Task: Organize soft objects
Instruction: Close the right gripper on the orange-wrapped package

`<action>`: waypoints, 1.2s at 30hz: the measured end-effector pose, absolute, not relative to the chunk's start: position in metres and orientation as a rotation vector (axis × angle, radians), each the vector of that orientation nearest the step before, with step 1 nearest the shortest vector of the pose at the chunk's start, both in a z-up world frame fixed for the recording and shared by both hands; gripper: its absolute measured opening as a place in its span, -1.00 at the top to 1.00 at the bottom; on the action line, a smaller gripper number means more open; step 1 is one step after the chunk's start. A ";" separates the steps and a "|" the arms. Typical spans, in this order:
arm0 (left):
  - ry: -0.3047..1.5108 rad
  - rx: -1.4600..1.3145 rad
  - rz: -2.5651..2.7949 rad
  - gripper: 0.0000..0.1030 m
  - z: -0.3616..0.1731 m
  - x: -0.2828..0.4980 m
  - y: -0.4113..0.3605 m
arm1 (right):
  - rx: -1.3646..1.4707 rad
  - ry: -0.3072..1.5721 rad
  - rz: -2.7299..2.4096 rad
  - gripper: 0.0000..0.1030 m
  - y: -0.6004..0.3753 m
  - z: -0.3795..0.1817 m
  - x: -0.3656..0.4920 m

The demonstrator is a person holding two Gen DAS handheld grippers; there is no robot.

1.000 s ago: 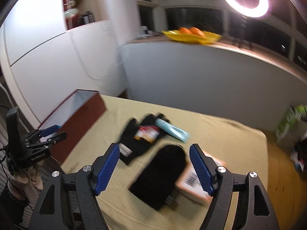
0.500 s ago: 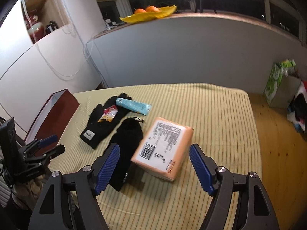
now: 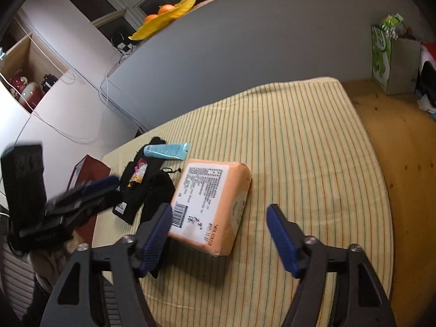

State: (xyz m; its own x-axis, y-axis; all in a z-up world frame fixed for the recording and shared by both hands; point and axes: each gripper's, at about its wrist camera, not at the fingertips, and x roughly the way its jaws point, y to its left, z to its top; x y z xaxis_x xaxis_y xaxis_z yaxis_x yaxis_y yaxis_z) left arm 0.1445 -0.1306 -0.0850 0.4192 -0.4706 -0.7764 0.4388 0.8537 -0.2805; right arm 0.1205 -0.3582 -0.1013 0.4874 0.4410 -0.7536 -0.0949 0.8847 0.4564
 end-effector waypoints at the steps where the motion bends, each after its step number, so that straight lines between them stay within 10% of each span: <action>1: 1.011 -0.042 -0.579 -0.24 -0.087 0.153 -0.135 | 0.381 1.026 0.343 -0.17 -0.357 -0.105 0.121; 36: 1.312 0.144 -0.650 -0.08 -0.133 0.190 -0.196 | 0.306 1.120 0.407 0.46 -0.328 -0.142 0.120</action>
